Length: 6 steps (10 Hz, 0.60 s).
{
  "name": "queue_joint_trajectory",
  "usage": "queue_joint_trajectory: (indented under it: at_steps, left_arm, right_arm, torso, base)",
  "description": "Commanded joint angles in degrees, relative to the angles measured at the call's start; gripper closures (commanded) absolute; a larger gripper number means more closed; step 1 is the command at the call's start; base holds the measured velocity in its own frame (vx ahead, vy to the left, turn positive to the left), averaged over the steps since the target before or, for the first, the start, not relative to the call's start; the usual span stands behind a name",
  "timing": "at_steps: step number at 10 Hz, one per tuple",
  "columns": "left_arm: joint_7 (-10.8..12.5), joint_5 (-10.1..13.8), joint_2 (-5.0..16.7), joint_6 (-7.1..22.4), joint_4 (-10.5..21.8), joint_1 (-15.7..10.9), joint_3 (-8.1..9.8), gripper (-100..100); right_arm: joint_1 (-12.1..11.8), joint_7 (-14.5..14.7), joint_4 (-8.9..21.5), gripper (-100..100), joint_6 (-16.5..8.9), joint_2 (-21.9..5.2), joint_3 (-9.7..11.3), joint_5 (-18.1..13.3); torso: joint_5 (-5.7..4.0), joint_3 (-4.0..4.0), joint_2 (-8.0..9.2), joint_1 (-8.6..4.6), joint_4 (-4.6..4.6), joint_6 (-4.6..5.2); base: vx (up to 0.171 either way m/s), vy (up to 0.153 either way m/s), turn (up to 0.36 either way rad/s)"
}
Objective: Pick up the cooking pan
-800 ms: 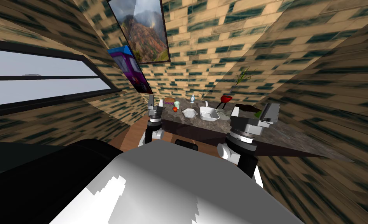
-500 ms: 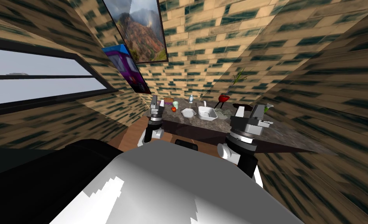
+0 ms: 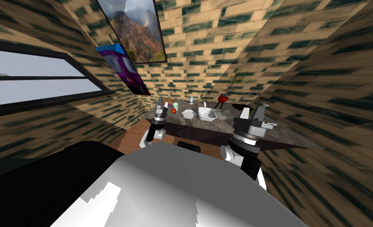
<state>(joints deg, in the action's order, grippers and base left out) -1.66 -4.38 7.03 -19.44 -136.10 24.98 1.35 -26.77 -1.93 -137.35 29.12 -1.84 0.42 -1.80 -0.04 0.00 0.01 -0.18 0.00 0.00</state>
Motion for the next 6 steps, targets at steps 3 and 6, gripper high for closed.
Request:
queue_joint_trajectory:
  at_steps: [3,6]
  left_arm:
    - [0.49,-0.42,1.00,6.08,0.44,-1.64,0.63,-100]
    - [0.72,-0.64,1.36,9.95,0.69,-2.45,0.96,-100]
  right_arm:
    - [0.00,0.00,0.00,0,0.00,0.00,0.00,0.00]
    - [0.00,0.00,0.00,0,0.00,0.00,0.00,0.00]
  torso:
    - [0.01,0.01,0.01,0.03,0.00,-0.01]
    - [0.00,0.01,0.02,0.00,0.00,0.01]
  base:
    - [-0.002,-0.041,-0.072]
    - [-0.004,-0.043,-0.062]
